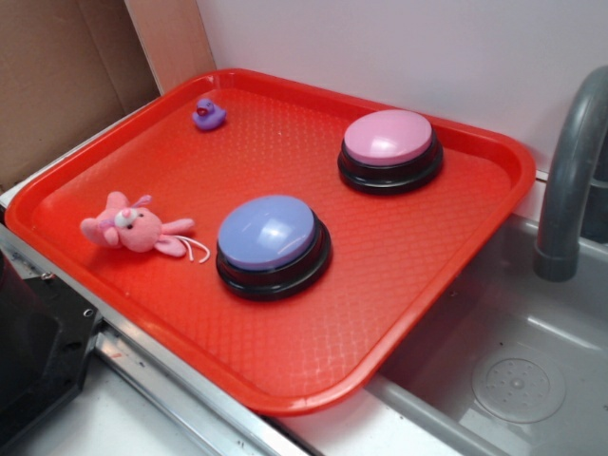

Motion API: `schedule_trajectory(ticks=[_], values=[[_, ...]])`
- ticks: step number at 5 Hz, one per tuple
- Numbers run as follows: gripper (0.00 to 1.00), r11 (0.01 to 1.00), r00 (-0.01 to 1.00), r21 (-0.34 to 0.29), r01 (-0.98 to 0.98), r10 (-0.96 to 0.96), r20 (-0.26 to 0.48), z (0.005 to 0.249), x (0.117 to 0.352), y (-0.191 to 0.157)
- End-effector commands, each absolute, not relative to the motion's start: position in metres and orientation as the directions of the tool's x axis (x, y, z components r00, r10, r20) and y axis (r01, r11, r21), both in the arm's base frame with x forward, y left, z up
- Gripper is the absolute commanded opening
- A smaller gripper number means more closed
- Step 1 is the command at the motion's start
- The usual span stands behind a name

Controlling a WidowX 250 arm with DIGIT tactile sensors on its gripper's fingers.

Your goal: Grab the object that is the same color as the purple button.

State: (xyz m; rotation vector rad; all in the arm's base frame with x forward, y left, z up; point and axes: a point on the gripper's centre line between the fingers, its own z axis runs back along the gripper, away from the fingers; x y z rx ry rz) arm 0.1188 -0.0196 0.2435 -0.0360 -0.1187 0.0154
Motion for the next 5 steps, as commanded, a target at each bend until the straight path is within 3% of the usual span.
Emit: schedule_trajectory(ticks=[1, 2, 3, 5], values=[[1.00, 0.999, 0.993, -0.037, -0.013, 0.018, 0.118, 0.244, 0.119, -0.020], [1.00, 0.988, 0.981, -0.065, -0.143, 0.151, 0.123, 0.233, 0.147, 0.008], [1.00, 0.955, 0.944, -0.127, -0.269, 0.288, 0.163, 0.202, 0.191, 0.033], [1.00, 0.893, 0.885, -0.119, -0.434, 0.447, 0.130, 0.151, 0.248, 0.082]])
